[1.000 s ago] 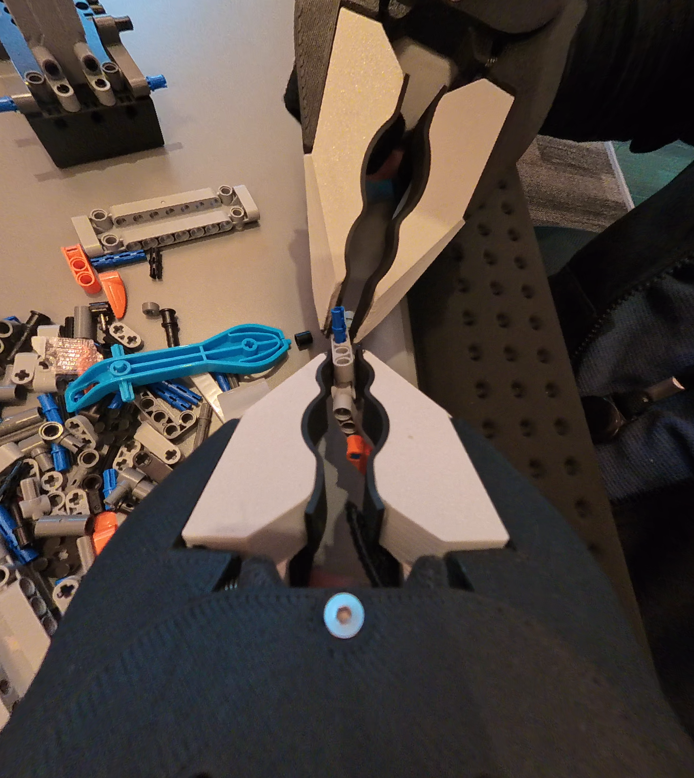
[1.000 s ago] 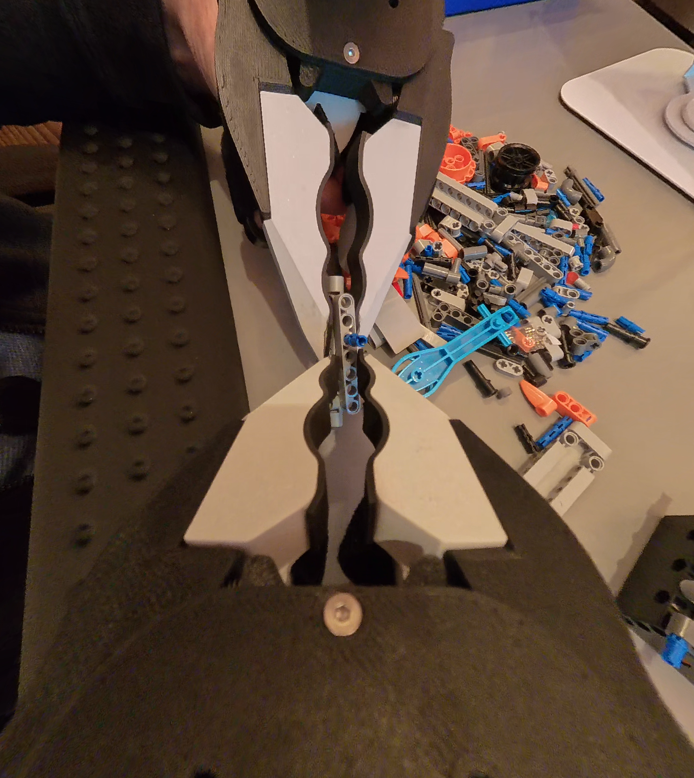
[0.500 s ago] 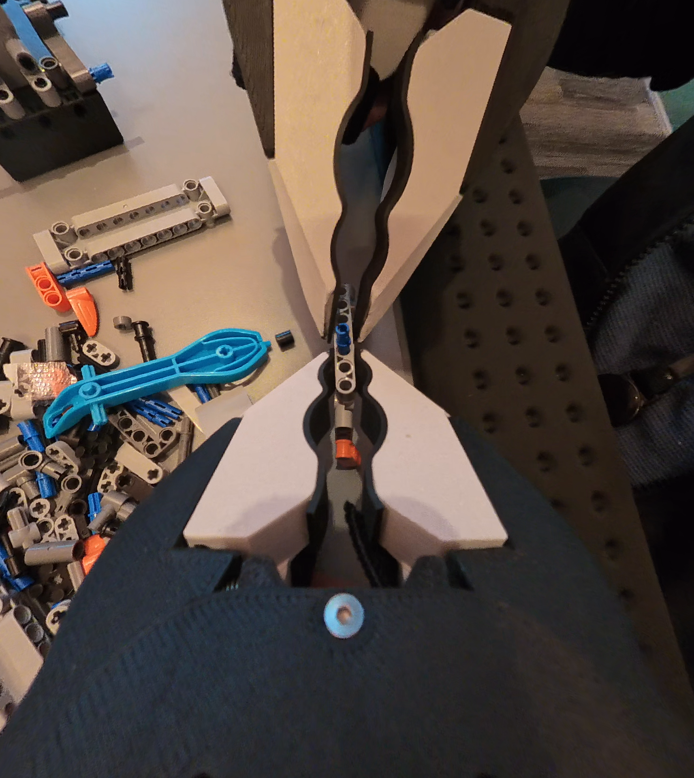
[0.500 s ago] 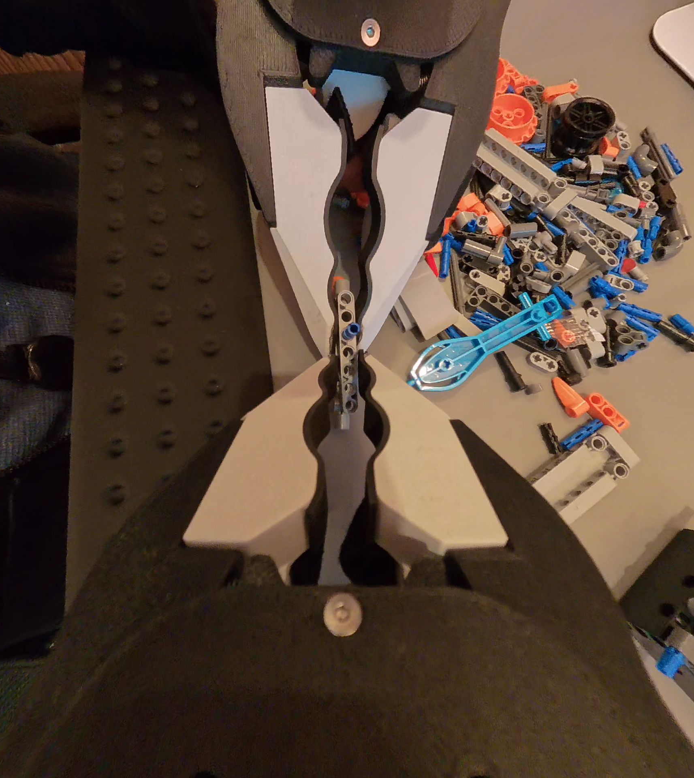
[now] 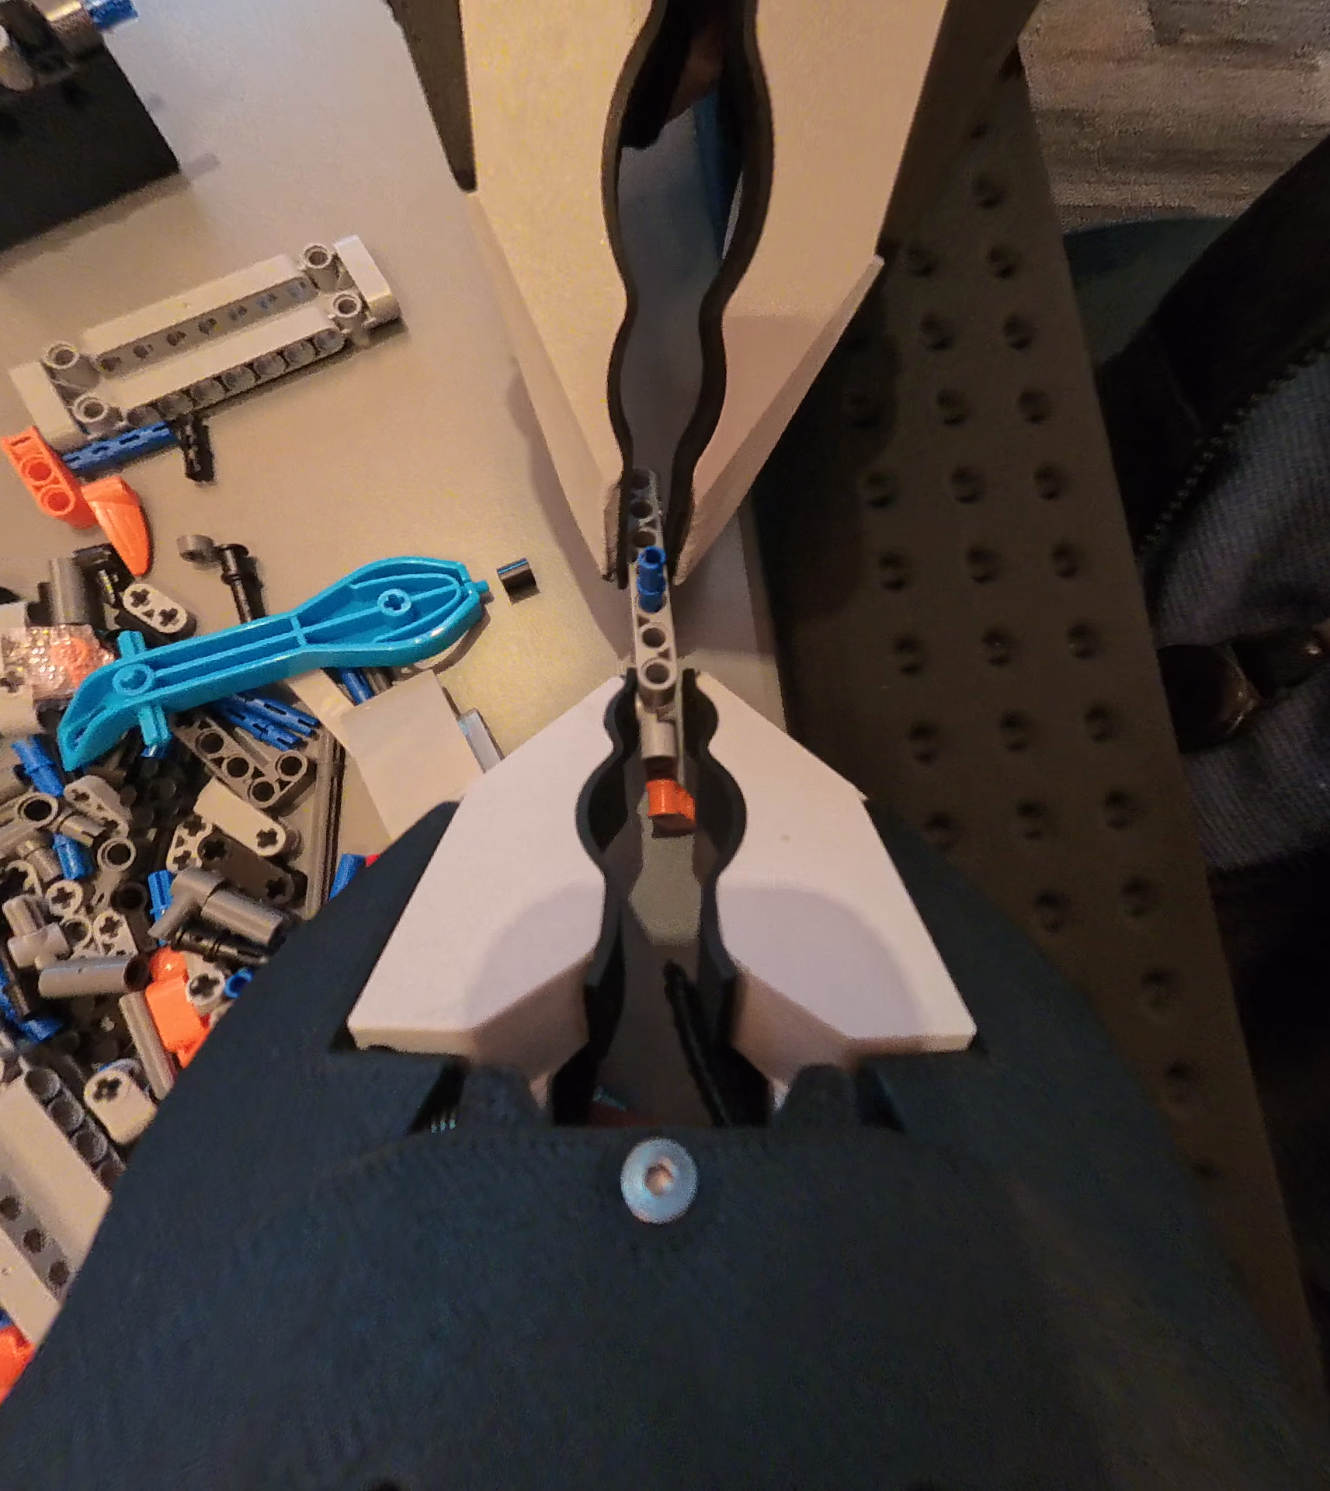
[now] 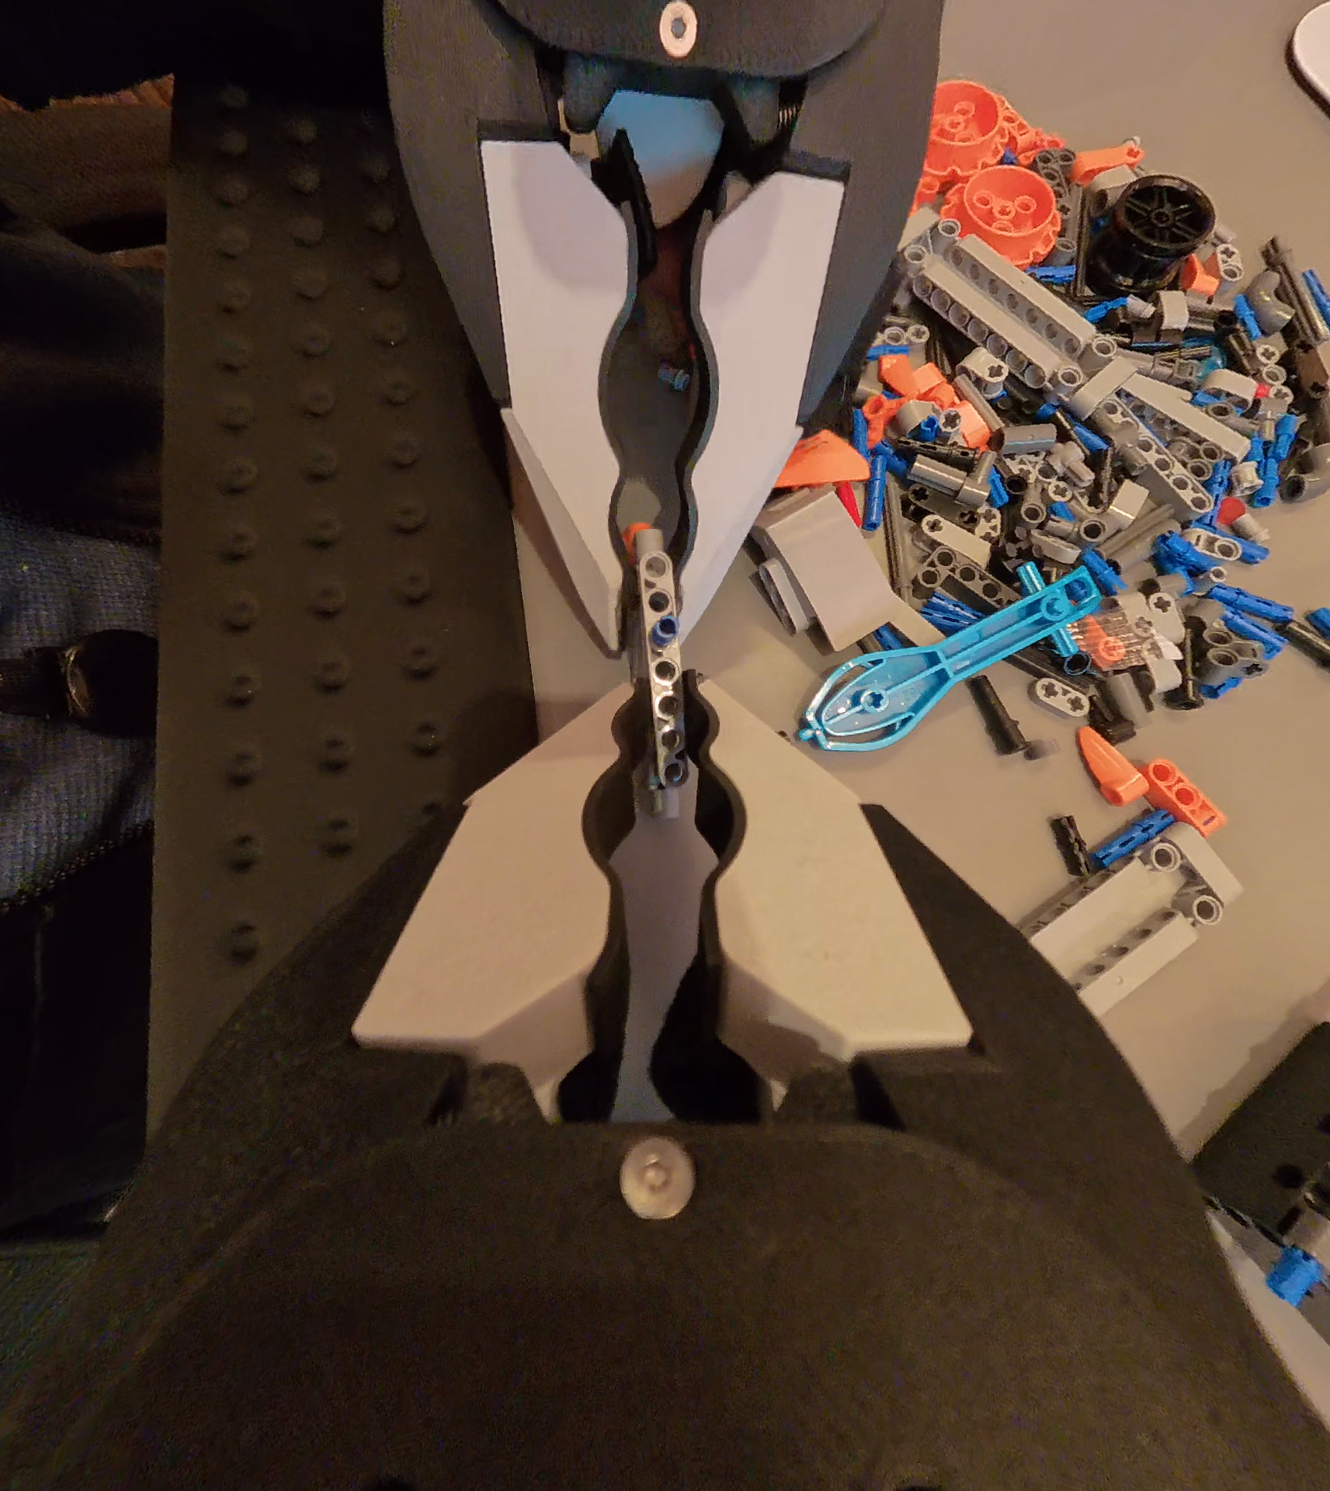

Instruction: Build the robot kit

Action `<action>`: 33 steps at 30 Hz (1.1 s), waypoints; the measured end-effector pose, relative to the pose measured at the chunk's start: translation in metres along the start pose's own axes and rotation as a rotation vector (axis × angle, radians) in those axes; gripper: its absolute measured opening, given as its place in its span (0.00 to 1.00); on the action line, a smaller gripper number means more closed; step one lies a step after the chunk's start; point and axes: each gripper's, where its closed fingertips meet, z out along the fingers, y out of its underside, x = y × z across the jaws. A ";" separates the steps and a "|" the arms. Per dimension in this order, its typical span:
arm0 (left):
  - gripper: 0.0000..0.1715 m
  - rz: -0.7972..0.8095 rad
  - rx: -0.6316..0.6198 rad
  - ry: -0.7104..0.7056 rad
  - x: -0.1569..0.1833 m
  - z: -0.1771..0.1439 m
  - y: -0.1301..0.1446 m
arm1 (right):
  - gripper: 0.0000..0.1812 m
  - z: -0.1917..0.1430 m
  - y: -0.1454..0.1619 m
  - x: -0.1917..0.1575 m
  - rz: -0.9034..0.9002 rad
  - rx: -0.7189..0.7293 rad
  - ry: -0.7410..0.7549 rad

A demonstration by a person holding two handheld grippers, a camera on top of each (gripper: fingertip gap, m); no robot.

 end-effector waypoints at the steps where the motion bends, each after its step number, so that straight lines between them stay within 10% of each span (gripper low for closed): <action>1: 0.04 0.004 0.000 -0.011 -0.001 -0.001 0.000 | 0.04 0.000 0.000 0.000 0.000 0.000 -0.002; 33: 0.03 -0.007 0.033 0.016 -0.003 0.001 -0.003 | 0.03 -0.002 -0.001 0.000 0.132 -0.039 -0.145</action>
